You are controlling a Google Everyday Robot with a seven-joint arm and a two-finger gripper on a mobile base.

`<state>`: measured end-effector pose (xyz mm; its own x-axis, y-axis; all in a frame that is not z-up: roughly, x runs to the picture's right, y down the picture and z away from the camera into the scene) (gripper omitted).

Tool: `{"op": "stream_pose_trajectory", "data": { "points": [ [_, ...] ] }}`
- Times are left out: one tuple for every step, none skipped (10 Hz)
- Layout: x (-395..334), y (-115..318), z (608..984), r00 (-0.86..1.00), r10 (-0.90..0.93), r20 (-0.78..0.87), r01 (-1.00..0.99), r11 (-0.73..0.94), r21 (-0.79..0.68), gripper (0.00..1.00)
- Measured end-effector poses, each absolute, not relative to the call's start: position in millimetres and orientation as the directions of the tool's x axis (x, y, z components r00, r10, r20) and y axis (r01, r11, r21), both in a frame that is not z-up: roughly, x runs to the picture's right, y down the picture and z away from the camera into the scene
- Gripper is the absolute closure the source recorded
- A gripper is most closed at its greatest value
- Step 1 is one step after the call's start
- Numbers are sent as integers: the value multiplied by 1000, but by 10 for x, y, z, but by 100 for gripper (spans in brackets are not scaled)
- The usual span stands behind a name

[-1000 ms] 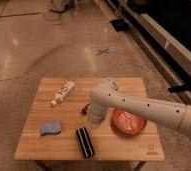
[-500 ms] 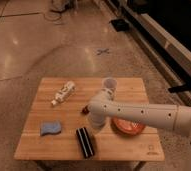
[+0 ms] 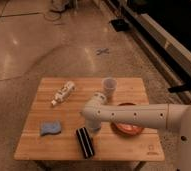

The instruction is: Push the eraser across the table

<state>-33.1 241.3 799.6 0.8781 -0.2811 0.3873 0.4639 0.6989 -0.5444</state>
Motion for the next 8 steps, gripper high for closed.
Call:
{"op": "stream_pose_trajectory", "data": {
  "points": [
    [-377, 2404, 7989, 875, -281, 393, 467, 699, -541, 100],
    [-441, 2394, 7977, 870, -281, 404, 474, 699, -536, 100],
    [-510, 2372, 7956, 863, -284, 418, 484, 699, -527, 100],
    [-570, 2358, 7940, 855, -290, 430, 496, 696, -519, 100],
    [-636, 2355, 7926, 845, -299, 443, 512, 691, -511, 100],
    [-686, 2357, 7914, 837, -307, 454, 525, 685, -505, 100],
    [-730, 2356, 7901, 828, -316, 463, 538, 679, -499, 100],
    [-762, 2358, 7890, 821, -323, 471, 549, 674, -495, 100]
  ]
}}
